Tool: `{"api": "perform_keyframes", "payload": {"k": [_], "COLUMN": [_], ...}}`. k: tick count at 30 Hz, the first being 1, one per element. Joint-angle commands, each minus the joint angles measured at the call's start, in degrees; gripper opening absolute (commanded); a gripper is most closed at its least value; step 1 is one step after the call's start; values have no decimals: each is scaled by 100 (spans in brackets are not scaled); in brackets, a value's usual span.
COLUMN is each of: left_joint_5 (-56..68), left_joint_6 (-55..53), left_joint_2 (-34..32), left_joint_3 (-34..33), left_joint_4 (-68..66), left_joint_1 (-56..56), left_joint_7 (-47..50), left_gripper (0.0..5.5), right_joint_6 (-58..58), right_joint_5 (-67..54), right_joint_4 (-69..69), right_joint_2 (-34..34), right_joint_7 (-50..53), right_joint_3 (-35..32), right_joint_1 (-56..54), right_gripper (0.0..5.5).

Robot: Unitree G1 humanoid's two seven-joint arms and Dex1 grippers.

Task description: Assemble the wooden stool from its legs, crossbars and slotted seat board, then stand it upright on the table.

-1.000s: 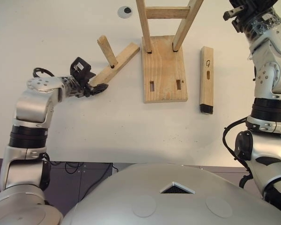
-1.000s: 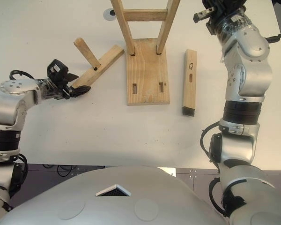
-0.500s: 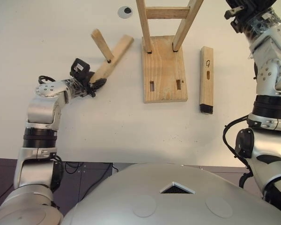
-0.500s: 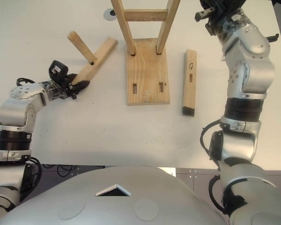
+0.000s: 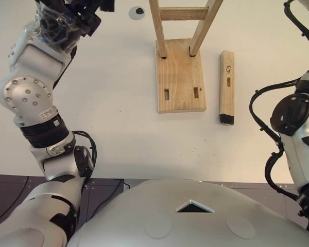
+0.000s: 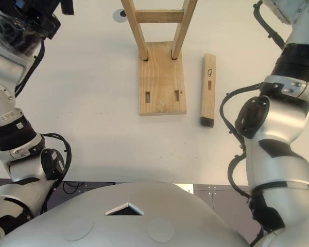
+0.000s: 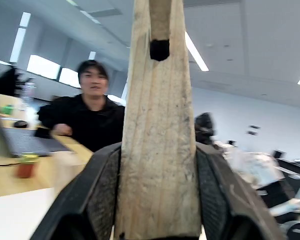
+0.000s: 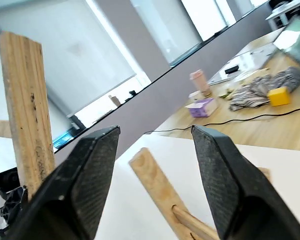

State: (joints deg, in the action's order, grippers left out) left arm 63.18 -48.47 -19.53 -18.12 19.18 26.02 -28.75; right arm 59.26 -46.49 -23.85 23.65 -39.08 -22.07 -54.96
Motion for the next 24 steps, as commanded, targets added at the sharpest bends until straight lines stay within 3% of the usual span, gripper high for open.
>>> {"api": "perform_keyframes", "payload": {"k": [1,11,23,24], "left_joint_5": [716,946,339,314], "left_joint_6": [-373,-310,-213,-240], "left_joint_2": [-23,194,250,219], "left_joint_3": [176,697,1592,1626], "left_joint_4": [267,200,343,345], "left_joint_1": [255,116,-642,-704], "left_joint_7": [296,396,-42,-92], "left_gripper": [199,199,199,199], "right_joint_6": [453,1874,2376,2407], "right_joint_5": [-432,-2101,-2577,-2628], "right_joint_4": [347,720,-208,-229], "right_joint_2": [5,123,253,292], "right_joint_7": [-104,-230,-160,-210], "right_joint_3": [-60,-654,-990,-1027], "right_joint_1": [-110,-37,-303,-305], "right_gripper": [337,506,510,493]}}
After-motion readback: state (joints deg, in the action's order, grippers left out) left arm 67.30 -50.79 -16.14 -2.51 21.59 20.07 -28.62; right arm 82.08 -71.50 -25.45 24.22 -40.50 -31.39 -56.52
